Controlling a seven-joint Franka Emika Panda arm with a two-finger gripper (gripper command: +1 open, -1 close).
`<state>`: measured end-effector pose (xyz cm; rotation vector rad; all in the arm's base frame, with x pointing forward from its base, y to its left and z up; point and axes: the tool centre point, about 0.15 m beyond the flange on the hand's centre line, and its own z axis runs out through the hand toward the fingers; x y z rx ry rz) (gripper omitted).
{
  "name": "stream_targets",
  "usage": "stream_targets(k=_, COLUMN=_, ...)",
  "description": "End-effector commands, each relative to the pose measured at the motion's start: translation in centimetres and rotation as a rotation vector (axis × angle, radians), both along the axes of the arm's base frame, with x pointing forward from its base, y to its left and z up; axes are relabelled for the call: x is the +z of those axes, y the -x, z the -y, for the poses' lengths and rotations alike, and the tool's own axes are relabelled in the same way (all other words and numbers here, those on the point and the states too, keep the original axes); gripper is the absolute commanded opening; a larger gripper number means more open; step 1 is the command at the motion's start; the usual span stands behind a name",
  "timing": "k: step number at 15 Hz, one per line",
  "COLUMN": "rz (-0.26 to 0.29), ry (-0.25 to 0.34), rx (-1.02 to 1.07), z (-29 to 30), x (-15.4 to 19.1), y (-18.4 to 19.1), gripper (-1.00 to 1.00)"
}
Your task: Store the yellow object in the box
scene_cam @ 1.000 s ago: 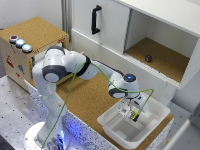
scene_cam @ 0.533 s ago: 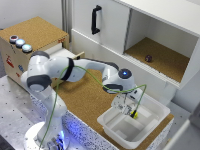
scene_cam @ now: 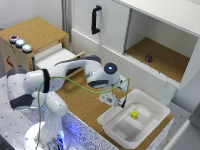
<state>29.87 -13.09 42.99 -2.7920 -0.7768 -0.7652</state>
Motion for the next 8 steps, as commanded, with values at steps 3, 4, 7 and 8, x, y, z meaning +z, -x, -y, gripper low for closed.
stream_targets(k=3, rz=0.062, ry=0.178, rx=0.234, z=-23.2, x=3.1, y=4.2, gripper=1.00)
stream_targets(k=4, rz=0.049, ry=0.196, rx=0.292, z=-26.1, x=3.2, y=4.8, gripper=1.00)
stream_targets(k=7, rz=0.052, ry=0.241, rx=0.494, z=-35.1, x=3.5, y=8.4, gripper=1.00)
stream_targets(k=8, rz=0.063, ry=0.254, rx=0.530, z=-36.9, x=3.7, y=9.2, gripper=1.00)
